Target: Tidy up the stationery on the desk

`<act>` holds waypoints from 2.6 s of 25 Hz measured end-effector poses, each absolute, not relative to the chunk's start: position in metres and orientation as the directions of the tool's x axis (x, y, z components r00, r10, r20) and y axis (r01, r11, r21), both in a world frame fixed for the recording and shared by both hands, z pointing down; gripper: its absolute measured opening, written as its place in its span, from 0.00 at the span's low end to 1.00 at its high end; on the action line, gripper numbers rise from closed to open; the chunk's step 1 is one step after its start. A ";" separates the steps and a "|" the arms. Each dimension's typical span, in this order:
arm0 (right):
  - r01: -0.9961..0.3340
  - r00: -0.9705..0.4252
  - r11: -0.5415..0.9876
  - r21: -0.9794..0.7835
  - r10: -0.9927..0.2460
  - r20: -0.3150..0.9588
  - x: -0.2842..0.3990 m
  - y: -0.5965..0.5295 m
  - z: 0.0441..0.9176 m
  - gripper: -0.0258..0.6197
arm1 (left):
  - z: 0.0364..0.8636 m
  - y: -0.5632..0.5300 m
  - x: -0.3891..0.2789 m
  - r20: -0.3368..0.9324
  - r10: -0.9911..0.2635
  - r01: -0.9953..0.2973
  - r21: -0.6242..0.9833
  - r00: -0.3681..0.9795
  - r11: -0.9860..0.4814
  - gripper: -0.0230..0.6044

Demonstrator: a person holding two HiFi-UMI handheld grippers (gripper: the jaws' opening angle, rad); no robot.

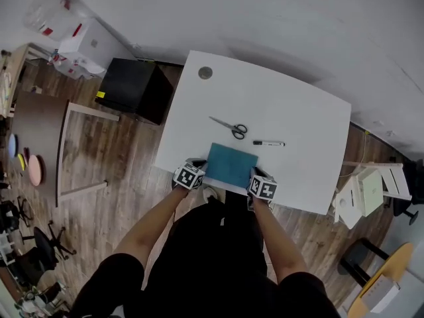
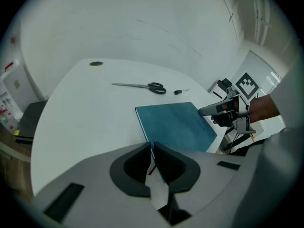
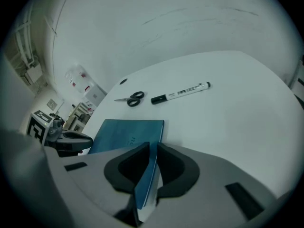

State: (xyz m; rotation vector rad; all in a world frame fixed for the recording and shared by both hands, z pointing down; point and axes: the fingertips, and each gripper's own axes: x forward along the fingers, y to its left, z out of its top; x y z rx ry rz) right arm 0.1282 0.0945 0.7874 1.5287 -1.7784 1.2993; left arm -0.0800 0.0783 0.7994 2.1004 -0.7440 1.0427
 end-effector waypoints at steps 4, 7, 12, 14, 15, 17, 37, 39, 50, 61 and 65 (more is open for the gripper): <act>-0.923 -0.338 -0.007 -0.384 -0.463 0.820 0.083 0.078 0.788 0.14 | 0.801 0.066 -0.124 0.853 -0.236 -0.770 0.260 0.466 -0.583 0.09; -0.919 -0.366 0.038 -0.392 -0.448 0.816 0.063 0.064 0.786 0.14 | 0.798 0.060 -0.145 0.860 -0.269 -0.824 0.257 0.433 -0.505 0.08; -0.919 -0.387 0.100 -0.382 -0.416 0.823 0.031 0.041 0.783 0.14 | 0.794 0.059 -0.176 0.859 -0.285 -0.848 0.270 0.426 -0.456 0.08; -0.924 -0.382 0.131 -0.360 -0.405 0.831 0.017 0.033 0.783 0.14 | 0.793 0.062 -0.188 0.856 -0.280 -0.846 0.280 0.434 -0.454 0.08; -0.925 -0.379 0.144 -0.352 -0.398 0.835 0.010 0.030 0.784 0.14 | 0.794 0.064 -0.194 0.853 -0.277 -0.846 0.295 0.443 -0.445 0.08; -0.929 -0.370 0.164 -0.332 -0.393 0.842 -0.001 0.023 0.785 0.14 | 0.794 0.068 -0.202 0.838 -0.268 -0.841 0.344 0.476 -0.419 0.08; -0.944 -0.303 0.267 -0.194 -0.469 0.829 -0.096 -0.083 0.773 0.14 | 0.769 0.091 -0.213 0.682 -0.192 -0.680 0.576 0.705 -0.453 0.08; -0.963 -0.269 0.166 -0.214 -0.496 0.825 -0.078 -0.068 0.765 0.15 | 0.757 0.080 -0.218 0.672 -0.203 -0.672 0.568 0.712 -0.475 0.08; -0.917 -0.361 -0.008 -0.399 -0.411 0.837 -0.075 0.027 0.781 0.23 | 0.775 0.013 -0.243 0.758 -0.194 -0.695 0.422 0.623 -0.582 0.08; -0.900 -0.339 -0.110 -0.422 -0.431 0.836 -0.077 0.038 0.789 0.23 | 0.787 0.033 -0.240 0.767 -0.117 -0.666 0.457 0.630 -0.589 0.22; -0.905 -0.338 -0.102 -0.413 -0.416 0.844 -0.082 0.038 0.788 0.22 | 0.784 0.041 -0.244 0.762 -0.132 -0.665 0.450 0.634 -0.596 0.22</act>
